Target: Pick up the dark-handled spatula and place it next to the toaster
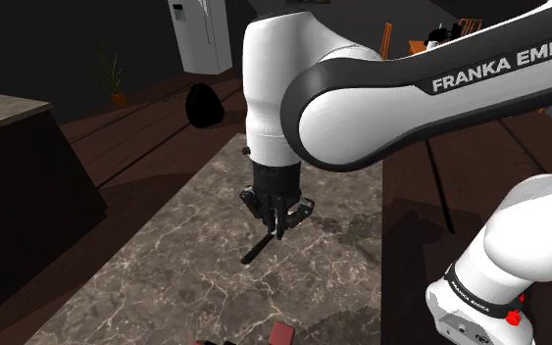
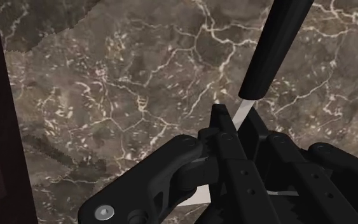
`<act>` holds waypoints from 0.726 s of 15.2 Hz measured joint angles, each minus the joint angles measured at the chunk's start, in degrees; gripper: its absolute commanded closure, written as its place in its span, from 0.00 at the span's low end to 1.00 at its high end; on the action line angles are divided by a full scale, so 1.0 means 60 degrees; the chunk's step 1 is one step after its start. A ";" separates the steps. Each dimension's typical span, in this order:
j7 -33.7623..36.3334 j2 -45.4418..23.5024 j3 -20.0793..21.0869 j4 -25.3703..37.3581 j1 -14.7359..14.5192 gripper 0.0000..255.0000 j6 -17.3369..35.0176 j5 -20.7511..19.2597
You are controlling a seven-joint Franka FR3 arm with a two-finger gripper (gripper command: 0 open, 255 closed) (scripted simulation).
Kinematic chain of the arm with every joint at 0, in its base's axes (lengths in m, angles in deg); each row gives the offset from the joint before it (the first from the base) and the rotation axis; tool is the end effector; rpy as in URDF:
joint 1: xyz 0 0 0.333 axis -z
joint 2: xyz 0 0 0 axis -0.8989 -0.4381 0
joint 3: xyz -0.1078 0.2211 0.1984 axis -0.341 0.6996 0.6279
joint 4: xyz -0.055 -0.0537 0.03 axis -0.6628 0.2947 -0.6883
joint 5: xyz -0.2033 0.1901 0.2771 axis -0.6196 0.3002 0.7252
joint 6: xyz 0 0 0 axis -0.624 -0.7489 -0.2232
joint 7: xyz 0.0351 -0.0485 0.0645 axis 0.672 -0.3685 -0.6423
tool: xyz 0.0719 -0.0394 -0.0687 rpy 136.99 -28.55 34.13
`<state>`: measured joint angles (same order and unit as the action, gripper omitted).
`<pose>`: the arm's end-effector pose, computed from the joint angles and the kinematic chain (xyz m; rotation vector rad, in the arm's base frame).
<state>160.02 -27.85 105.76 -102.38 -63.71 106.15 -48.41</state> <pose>0.3061 0.3455 0.4635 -2.7015 1.5372 0.0905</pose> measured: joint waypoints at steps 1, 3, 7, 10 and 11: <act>0.0031 -0.0121 0.0083 -0.0042 0.0036 1.00 0.0160 -0.0035; 0.0029 -0.0197 0.0163 -0.0231 0.0040 1.00 0.0423 -0.0020; 0.0035 -0.0417 0.0348 -0.0592 0.0076 1.00 0.0987 -0.0027; 0.0079 -0.0630 0.0511 -0.0820 0.0118 1.00 0.1416 -0.0062; 0.0107 -0.0736 0.0582 -0.0893 0.0146 1.00 0.1586 -0.0094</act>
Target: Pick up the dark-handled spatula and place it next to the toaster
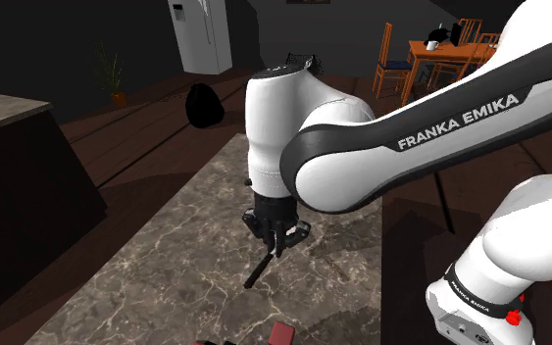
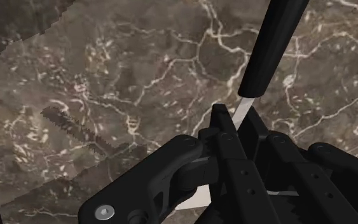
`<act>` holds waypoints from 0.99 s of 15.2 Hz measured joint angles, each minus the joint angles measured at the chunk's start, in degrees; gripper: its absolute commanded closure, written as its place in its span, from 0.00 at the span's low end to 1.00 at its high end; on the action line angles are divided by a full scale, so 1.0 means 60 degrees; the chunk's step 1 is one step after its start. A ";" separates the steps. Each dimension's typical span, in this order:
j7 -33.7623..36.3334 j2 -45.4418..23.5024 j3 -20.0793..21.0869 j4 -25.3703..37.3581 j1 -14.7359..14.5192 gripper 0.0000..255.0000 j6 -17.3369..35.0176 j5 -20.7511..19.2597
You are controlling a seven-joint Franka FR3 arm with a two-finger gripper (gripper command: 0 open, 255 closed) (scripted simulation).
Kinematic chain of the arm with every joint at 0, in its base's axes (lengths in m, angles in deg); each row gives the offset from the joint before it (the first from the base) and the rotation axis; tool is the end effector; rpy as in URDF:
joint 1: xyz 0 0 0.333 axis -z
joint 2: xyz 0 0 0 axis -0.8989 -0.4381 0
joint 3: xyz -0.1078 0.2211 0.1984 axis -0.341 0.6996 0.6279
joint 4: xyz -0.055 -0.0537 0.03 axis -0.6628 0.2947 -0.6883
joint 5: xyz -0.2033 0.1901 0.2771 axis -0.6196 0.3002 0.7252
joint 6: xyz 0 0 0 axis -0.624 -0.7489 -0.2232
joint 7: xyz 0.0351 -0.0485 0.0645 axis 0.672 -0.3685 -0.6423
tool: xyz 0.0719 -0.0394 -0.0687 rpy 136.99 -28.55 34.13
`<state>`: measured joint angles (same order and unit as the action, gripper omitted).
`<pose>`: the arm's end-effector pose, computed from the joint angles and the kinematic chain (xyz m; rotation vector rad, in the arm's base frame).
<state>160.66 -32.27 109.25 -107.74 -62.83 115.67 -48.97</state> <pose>0.3079 0.3468 0.4050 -2.7016 1.5373 0.0907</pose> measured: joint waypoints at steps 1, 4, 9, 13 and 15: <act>0.0019 -0.0096 0.0059 -0.0070 0.0027 1.00 0.0158 -0.0030; 0.0080 -0.0302 0.0213 -0.0281 0.0065 1.00 0.0558 -0.0078; 0.0279 -0.0863 0.0557 -0.0642 0.0212 1.00 0.1414 -0.0309; 0.0302 -0.0982 0.0606 -0.0714 0.0254 1.00 0.1590 -0.0373; 0.0302 -0.0986 0.0607 -0.0716 0.0256 1.00 0.1597 -0.0375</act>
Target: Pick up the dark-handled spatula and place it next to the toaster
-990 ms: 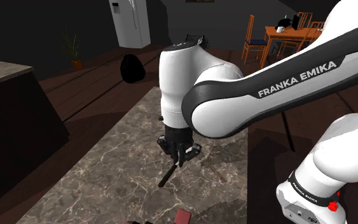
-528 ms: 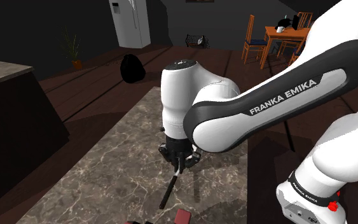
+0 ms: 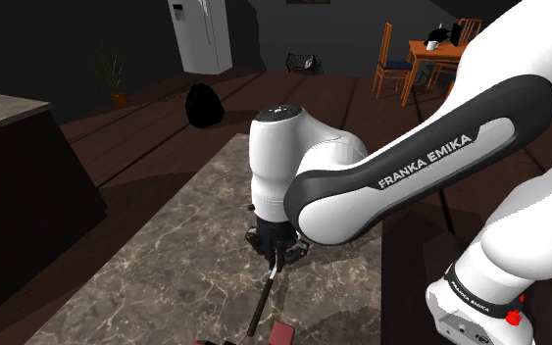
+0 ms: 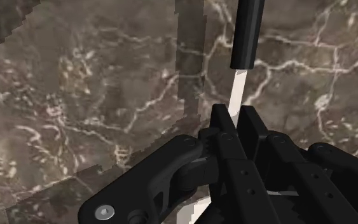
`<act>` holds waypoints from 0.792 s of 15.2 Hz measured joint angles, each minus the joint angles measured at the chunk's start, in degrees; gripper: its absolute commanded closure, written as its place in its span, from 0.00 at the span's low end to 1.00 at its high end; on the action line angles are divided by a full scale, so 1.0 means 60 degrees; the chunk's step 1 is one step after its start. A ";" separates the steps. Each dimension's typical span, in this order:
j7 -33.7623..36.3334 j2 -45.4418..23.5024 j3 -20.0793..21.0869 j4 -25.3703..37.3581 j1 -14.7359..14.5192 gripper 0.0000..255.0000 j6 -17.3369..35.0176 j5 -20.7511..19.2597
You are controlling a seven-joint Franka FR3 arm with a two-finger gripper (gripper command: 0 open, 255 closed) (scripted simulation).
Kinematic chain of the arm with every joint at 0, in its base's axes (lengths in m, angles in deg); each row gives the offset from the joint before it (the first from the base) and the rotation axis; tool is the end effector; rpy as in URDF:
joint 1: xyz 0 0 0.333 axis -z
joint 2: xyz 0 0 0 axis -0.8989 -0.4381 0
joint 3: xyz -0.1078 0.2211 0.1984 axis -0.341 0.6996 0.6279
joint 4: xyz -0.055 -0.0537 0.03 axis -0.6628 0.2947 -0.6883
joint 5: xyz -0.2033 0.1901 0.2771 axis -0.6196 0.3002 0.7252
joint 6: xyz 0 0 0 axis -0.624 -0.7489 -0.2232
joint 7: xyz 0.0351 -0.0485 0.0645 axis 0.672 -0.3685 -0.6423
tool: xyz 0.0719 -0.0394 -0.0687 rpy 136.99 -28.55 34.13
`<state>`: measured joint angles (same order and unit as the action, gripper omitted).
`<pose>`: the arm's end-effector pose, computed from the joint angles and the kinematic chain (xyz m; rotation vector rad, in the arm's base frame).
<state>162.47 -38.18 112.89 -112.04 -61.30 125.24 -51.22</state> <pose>0.3070 0.3465 0.3505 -2.7014 1.5368 0.0902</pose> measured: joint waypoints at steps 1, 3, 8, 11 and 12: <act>0.0000 0.0000 0.0000 0.0000 0.0000 1.00 0.0000 0.0000; 0.0000 0.0000 0.0000 0.0000 0.0000 0.00 0.0000 0.0000; 0.0000 0.0000 0.0000 0.0000 0.0000 0.00 0.0000 0.0000; -0.0229 0.0627 -0.0340 0.0301 -0.0173 0.00 -0.0829 0.0301; -0.0313 0.0846 -0.0490 0.0449 -0.0222 0.00 -0.1179 0.0376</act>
